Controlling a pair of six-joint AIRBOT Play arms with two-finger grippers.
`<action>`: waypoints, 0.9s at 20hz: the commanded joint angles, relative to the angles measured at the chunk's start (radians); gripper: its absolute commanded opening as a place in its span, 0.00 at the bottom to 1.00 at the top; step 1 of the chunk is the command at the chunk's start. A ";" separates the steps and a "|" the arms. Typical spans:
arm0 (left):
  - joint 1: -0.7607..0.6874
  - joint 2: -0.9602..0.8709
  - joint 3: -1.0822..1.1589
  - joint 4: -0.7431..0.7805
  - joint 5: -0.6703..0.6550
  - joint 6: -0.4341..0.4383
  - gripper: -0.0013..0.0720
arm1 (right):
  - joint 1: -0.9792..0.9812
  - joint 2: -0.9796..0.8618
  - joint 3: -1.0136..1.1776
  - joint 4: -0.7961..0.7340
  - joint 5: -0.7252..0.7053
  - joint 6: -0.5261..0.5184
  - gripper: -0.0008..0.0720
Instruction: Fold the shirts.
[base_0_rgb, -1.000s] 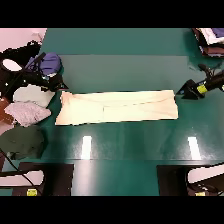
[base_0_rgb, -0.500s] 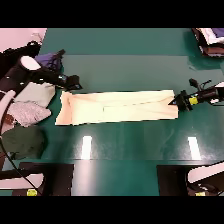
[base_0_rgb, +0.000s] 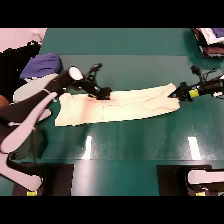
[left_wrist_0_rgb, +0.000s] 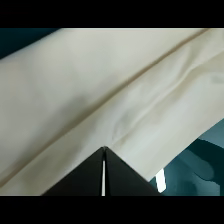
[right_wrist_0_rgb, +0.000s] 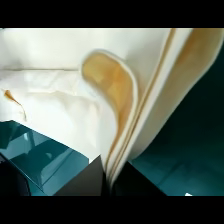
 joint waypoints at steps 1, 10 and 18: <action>-0.096 -0.135 0.137 -0.024 -0.021 -0.024 0.05 | 0.045 0.134 0.000 0.058 -0.007 0.028 0.03; -0.116 -0.186 0.186 -0.009 -0.047 -0.050 0.05 | 0.173 0.166 0.326 0.099 0.062 0.109 0.03; -0.116 -0.180 0.278 0.027 -0.097 -0.026 0.05 | 0.315 0.138 0.451 0.098 0.058 0.119 0.03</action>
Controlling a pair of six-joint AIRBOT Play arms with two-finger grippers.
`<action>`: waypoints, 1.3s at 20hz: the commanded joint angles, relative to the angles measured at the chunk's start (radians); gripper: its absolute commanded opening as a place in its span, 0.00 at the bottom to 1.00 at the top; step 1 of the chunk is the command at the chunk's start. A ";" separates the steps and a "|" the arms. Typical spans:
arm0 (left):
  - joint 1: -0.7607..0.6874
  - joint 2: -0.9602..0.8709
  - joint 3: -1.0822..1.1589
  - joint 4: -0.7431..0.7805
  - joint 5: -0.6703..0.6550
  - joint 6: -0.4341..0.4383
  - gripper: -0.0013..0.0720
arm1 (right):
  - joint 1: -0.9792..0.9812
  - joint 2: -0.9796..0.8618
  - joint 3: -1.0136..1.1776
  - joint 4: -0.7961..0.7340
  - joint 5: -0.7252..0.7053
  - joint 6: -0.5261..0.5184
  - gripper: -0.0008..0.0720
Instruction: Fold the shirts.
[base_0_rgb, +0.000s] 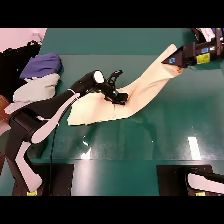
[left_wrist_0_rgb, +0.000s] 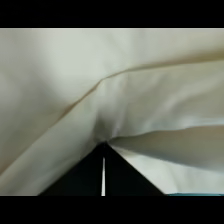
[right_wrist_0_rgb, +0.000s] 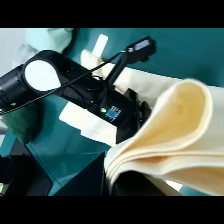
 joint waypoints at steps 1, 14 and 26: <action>0.004 0.003 0.100 0.058 -0.078 0.019 0.05 | 0.073 -0.032 0.042 0.000 0.001 0.006 0.03; 0.596 0.261 0.402 0.262 -0.454 0.008 0.05 | 0.726 -0.487 0.361 0.001 -0.369 -0.043 0.60; 0.626 0.341 0.387 0.262 -0.470 0.028 0.05 | 0.348 -0.217 -0.250 -0.261 -0.290 0.028 0.63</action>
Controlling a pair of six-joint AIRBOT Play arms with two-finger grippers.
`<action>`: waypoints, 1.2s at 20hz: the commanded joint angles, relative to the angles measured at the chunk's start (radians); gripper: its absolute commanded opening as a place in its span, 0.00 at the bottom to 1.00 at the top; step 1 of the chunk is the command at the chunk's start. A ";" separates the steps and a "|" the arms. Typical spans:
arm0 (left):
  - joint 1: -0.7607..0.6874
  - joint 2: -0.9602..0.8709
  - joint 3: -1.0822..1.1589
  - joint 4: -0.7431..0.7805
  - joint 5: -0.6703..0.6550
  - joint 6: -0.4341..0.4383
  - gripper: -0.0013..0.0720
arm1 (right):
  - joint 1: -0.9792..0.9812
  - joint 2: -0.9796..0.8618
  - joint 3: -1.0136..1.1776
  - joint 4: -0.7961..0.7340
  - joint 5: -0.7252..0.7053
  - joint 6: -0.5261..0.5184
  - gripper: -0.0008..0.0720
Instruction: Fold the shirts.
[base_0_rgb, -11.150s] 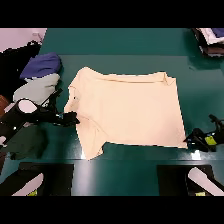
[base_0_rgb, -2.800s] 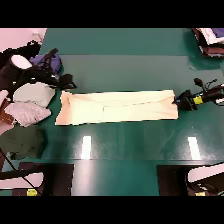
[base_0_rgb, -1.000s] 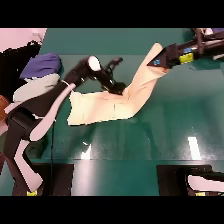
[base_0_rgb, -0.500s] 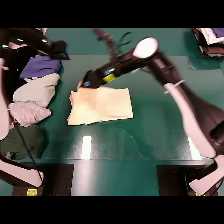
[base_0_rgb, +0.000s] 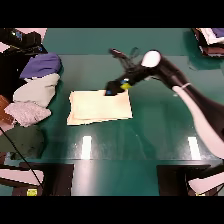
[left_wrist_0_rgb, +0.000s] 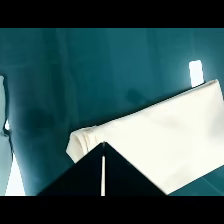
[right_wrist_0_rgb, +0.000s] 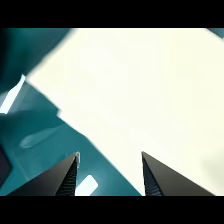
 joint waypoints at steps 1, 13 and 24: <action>-0.032 0.005 -0.002 0.002 0.010 0.013 0.05 | -0.187 0.115 -0.276 -0.040 -0.029 0.031 0.63; -0.068 0.003 -0.079 -0.002 0.043 0.020 0.05 | -0.217 -0.131 -0.319 0.266 -0.056 -0.024 0.85; -0.092 0.006 -0.079 -0.005 -0.002 0.020 0.05 | -0.123 -0.247 -0.056 0.313 -0.023 -0.112 0.03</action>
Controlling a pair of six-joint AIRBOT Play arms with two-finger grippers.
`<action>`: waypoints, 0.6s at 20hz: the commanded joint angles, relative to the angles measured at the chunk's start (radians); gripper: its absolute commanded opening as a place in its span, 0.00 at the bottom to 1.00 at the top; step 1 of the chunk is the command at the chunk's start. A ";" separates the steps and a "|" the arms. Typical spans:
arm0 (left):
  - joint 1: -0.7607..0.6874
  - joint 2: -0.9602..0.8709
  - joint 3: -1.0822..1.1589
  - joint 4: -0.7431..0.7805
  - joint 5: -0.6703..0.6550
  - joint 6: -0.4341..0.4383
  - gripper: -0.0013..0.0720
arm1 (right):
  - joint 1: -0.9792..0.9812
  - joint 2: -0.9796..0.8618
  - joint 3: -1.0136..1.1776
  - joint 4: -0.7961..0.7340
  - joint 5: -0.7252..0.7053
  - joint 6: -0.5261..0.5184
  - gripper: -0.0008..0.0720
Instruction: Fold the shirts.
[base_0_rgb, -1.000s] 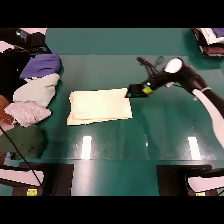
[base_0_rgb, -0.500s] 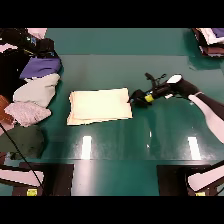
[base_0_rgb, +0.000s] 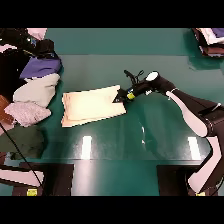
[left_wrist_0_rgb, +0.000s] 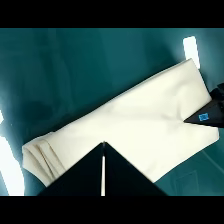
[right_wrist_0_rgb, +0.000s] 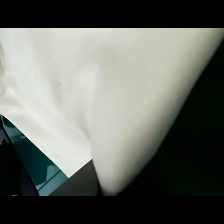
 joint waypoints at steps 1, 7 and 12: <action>-0.032 0.004 0.000 0.001 -0.025 0.000 0.05 | -0.058 0.048 -0.004 0.006 0.003 -0.015 0.03; -0.158 0.005 0.000 -0.001 0.003 0.000 0.05 | -0.461 0.396 -0.299 -0.149 -0.032 -0.015 0.03; -0.203 0.005 0.000 -0.005 0.049 -0.005 0.05 | -0.977 0.671 -0.514 -0.159 -0.115 -0.015 0.03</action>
